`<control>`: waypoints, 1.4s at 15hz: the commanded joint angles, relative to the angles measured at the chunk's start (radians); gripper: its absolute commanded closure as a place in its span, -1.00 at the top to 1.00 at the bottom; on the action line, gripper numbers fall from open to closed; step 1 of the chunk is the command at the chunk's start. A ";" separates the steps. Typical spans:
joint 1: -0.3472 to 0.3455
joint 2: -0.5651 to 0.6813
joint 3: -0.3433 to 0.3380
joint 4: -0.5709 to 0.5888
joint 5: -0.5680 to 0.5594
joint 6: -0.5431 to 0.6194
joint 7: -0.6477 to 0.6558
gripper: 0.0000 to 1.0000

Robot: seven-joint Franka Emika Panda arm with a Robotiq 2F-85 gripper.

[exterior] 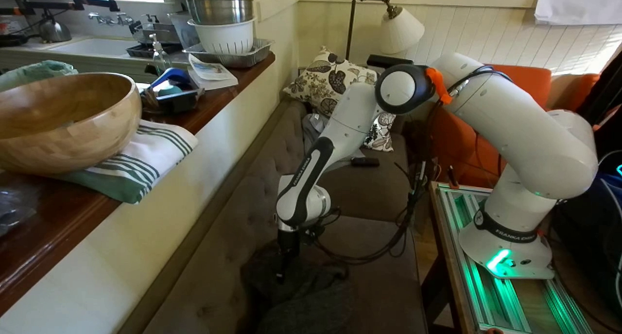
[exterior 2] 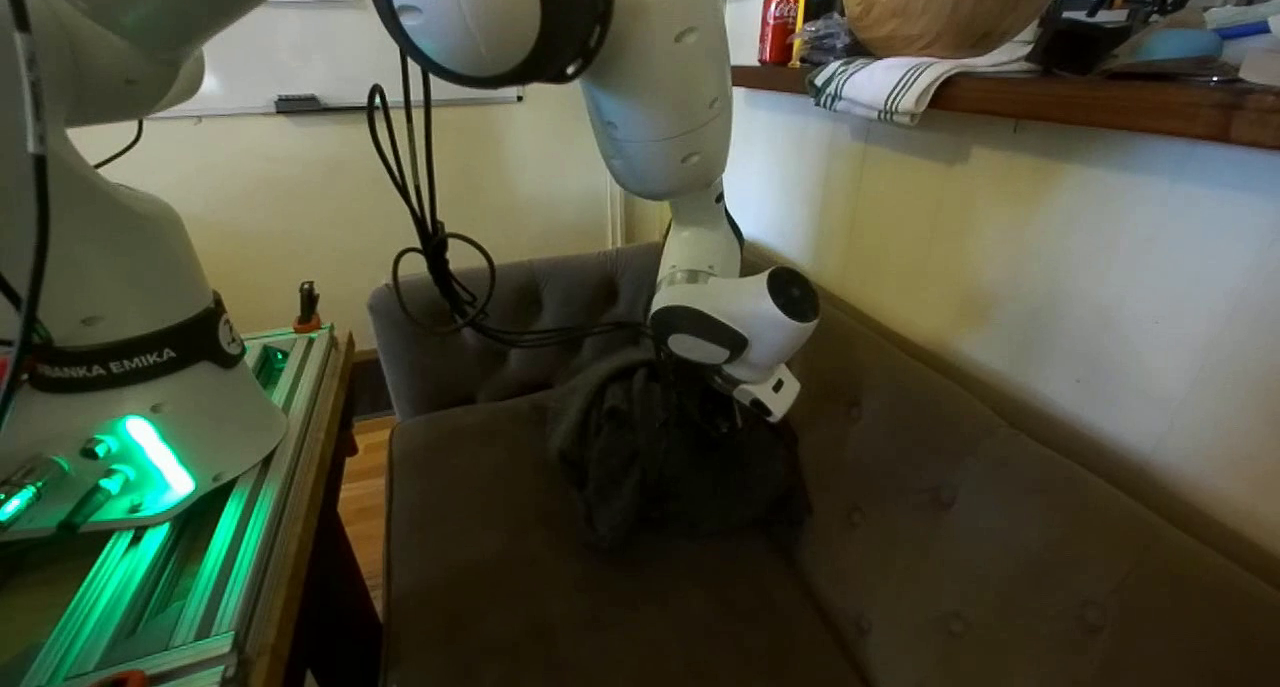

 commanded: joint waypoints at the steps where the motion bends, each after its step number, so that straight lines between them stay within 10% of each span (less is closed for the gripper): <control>1: 0.006 0.056 -0.015 0.074 0.041 -0.097 -0.007 1.00; 3: 0.024 0.070 -0.025 0.111 0.044 -0.137 -0.005 0.47; 13: -0.201 0.057 0.187 0.024 0.180 -0.126 -0.315 -0.93; 21: -0.685 0.018 0.431 -0.367 0.404 0.124 -0.710 -0.97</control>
